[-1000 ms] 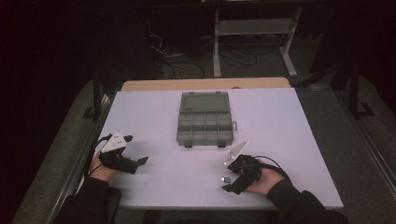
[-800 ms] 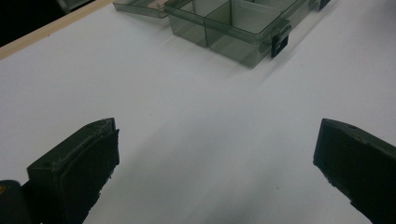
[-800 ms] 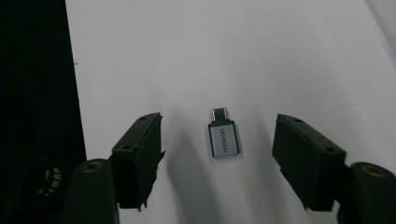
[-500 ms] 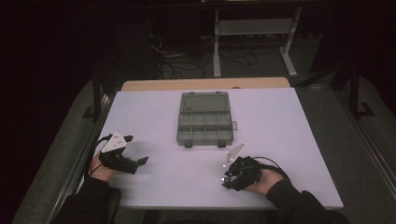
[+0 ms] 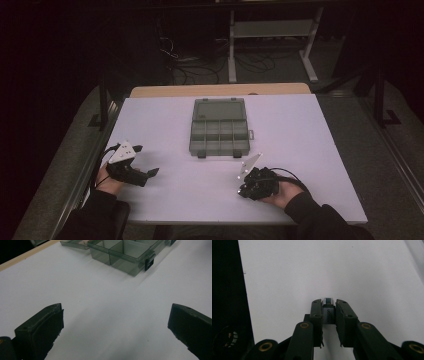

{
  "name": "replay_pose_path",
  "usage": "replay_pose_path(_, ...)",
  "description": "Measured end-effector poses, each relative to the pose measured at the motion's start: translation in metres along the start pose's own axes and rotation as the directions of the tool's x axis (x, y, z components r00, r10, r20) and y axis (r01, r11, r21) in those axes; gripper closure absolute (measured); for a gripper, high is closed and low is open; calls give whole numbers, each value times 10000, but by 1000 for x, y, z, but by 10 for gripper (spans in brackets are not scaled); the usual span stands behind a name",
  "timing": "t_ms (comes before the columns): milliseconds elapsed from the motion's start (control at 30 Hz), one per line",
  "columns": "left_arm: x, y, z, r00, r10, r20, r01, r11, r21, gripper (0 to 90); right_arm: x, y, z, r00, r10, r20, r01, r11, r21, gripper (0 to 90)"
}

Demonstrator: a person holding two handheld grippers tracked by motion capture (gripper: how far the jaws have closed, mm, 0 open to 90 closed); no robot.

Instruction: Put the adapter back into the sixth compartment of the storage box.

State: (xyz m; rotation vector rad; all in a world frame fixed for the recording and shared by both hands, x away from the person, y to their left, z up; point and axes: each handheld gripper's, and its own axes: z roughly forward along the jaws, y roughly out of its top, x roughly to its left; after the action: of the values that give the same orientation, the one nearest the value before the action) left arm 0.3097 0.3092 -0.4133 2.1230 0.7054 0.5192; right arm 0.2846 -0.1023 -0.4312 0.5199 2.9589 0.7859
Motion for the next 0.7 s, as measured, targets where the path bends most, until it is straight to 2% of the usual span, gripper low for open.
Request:
replay_pose_path(333,0,0,-1,10000,-52,-71,52,10000,-14,0,-1,1,-5,9997,220,-93,-222,9996,-187,751)
replay_pose_path(567,1,-1,-3,9997,-196,-154,193,9996,-187,0,-3,3,-14,9992,314,-245,-330,9972,-676,751)
replay_pose_path(700,1,-1,-4,9997,-177,-172,173,9996,-213,0,-4,3,-16,9990,369,-267,-388,9965,-740,751)
